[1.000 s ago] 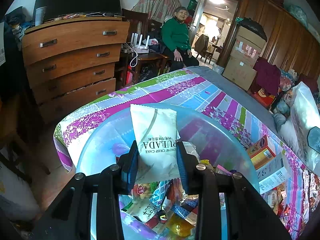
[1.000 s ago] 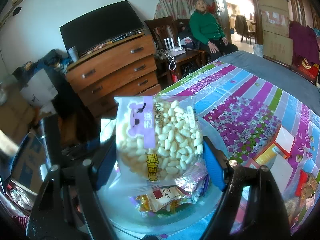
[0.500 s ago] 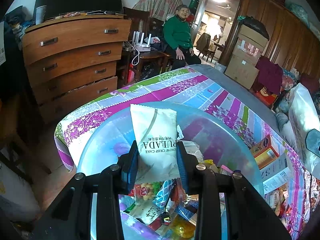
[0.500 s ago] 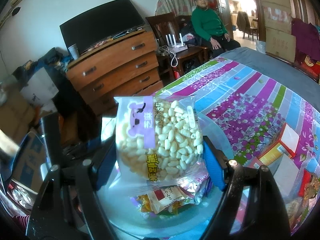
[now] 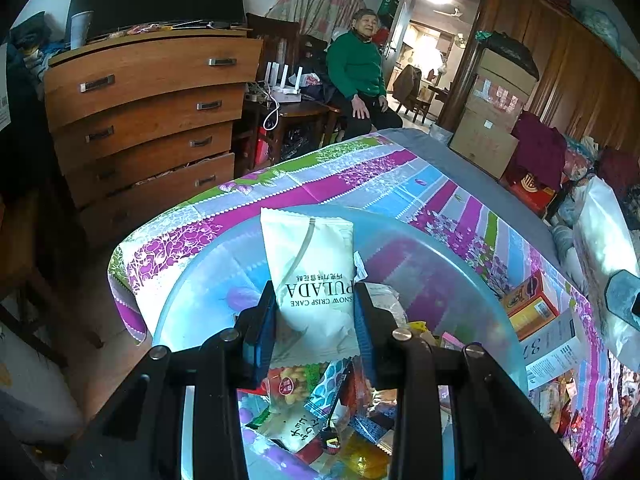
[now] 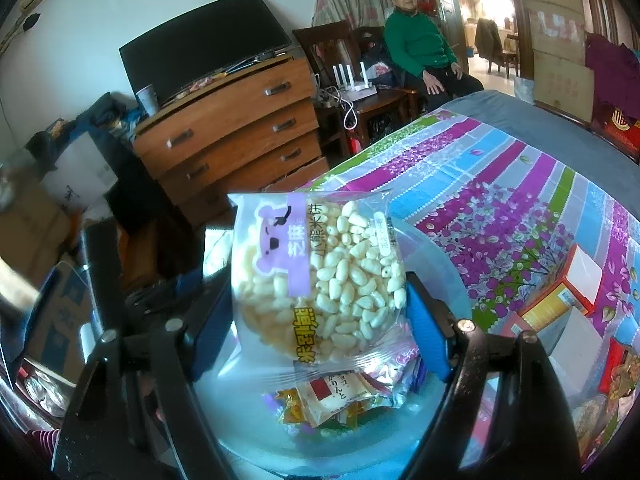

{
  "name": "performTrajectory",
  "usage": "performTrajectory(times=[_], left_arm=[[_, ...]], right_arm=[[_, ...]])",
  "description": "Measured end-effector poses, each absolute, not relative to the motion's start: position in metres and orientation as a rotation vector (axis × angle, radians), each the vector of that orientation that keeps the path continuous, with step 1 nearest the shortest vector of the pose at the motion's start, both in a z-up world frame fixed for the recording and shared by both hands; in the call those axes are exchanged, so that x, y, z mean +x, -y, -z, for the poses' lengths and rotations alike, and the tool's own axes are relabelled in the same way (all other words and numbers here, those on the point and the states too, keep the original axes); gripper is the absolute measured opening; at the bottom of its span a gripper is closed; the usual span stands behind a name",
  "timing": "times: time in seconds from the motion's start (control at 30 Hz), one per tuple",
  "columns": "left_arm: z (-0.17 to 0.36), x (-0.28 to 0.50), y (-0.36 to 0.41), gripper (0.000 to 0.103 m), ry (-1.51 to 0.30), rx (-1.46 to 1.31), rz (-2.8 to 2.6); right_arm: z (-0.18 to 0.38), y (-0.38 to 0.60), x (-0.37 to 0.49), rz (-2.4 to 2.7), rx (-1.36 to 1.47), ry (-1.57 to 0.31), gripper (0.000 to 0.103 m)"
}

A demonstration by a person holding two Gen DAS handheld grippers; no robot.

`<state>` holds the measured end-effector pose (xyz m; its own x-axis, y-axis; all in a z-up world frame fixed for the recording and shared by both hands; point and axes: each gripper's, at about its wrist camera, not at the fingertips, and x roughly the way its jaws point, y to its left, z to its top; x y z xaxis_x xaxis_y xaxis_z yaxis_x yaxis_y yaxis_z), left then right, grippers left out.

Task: Organize snacks
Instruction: 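Carry both packets over the clear tub and hold them there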

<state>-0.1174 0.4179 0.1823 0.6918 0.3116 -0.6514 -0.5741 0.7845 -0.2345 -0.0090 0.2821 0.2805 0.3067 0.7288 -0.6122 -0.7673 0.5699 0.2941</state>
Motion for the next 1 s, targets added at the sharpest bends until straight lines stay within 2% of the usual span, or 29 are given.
performTrajectory(times=[1.0], left_arm=[[-0.181, -0.109, -0.417, 0.036, -0.632, -0.456, -0.509]], right_arm=[[-0.266, -0.279, -0.004, -1.001, -0.018, -0.824, 0.080]])
